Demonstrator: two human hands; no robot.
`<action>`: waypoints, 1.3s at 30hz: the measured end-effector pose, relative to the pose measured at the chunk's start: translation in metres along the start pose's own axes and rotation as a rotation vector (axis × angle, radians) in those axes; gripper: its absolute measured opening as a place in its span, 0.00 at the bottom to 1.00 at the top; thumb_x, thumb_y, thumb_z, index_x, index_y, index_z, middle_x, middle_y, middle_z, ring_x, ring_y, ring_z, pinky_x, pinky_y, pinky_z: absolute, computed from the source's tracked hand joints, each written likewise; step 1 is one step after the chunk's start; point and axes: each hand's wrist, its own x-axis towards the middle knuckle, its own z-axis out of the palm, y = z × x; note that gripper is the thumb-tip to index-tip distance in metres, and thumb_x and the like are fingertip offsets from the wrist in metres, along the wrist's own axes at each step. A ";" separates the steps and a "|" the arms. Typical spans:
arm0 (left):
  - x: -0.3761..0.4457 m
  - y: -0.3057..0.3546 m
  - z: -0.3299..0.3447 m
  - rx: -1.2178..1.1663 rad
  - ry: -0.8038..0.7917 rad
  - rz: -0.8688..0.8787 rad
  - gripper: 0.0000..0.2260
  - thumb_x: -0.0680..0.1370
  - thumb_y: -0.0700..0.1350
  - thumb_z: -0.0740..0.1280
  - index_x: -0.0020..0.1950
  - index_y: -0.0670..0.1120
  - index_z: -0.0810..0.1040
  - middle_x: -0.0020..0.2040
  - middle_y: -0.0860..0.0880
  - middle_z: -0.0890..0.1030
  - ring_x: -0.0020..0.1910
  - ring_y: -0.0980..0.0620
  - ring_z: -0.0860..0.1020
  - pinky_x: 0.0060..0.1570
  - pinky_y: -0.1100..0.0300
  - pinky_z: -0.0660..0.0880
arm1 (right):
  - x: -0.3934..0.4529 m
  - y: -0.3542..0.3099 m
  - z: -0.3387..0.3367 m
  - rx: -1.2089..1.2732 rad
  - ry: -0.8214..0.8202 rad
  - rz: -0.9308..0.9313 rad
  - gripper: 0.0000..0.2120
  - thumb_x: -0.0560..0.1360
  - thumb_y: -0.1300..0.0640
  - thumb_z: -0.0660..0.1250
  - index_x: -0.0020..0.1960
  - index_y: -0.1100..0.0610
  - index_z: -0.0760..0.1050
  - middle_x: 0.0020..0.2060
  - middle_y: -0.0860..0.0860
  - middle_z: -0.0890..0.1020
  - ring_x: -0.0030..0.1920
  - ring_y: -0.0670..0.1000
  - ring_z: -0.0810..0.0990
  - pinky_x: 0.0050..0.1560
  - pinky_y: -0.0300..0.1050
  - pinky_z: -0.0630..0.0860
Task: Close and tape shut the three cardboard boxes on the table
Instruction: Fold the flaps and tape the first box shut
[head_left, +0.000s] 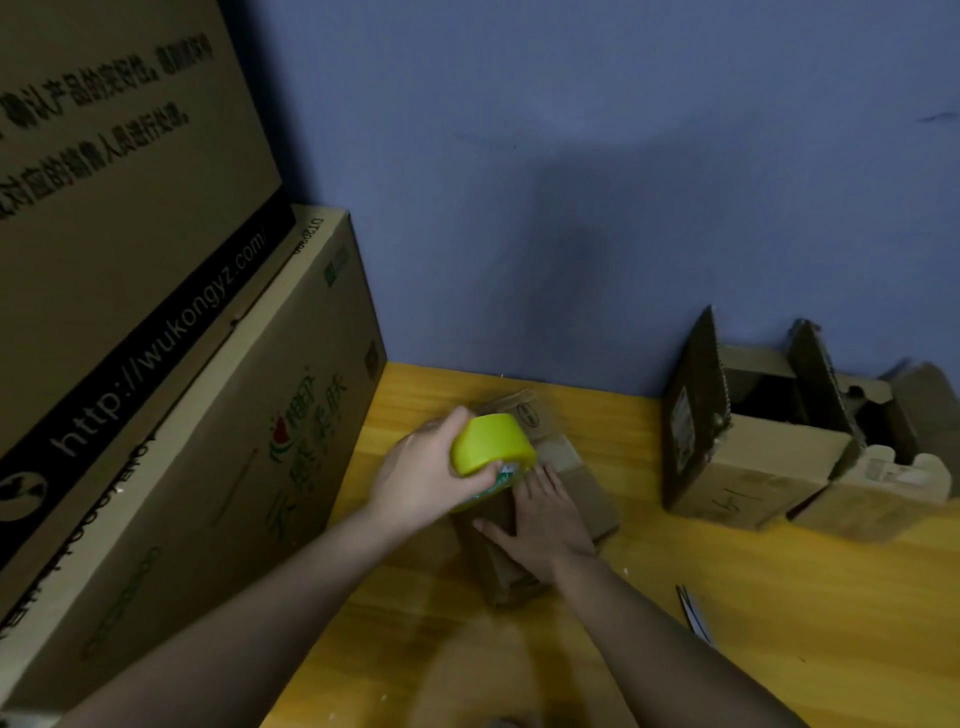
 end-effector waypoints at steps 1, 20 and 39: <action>0.001 0.003 0.000 0.074 -0.005 0.018 0.22 0.73 0.61 0.67 0.60 0.51 0.68 0.51 0.49 0.79 0.50 0.46 0.78 0.38 0.57 0.68 | -0.001 0.000 0.000 0.000 -0.010 0.000 0.56 0.61 0.23 0.30 0.79 0.58 0.40 0.78 0.54 0.46 0.78 0.51 0.40 0.75 0.46 0.33; -0.012 -0.020 -0.021 0.498 -0.193 -0.019 0.28 0.73 0.65 0.61 0.69 0.51 0.66 0.41 0.50 0.77 0.46 0.47 0.79 0.34 0.59 0.69 | 0.000 -0.001 0.005 -0.032 0.036 -0.016 0.57 0.58 0.20 0.34 0.76 0.55 0.30 0.76 0.48 0.32 0.75 0.48 0.30 0.75 0.46 0.34; -0.040 -0.059 0.006 0.347 -0.188 -0.119 0.26 0.76 0.63 0.60 0.67 0.50 0.64 0.50 0.48 0.78 0.47 0.48 0.79 0.36 0.59 0.71 | -0.016 -0.039 0.026 -0.035 0.194 -0.139 0.32 0.81 0.47 0.53 0.78 0.59 0.44 0.76 0.50 0.41 0.75 0.50 0.38 0.74 0.47 0.35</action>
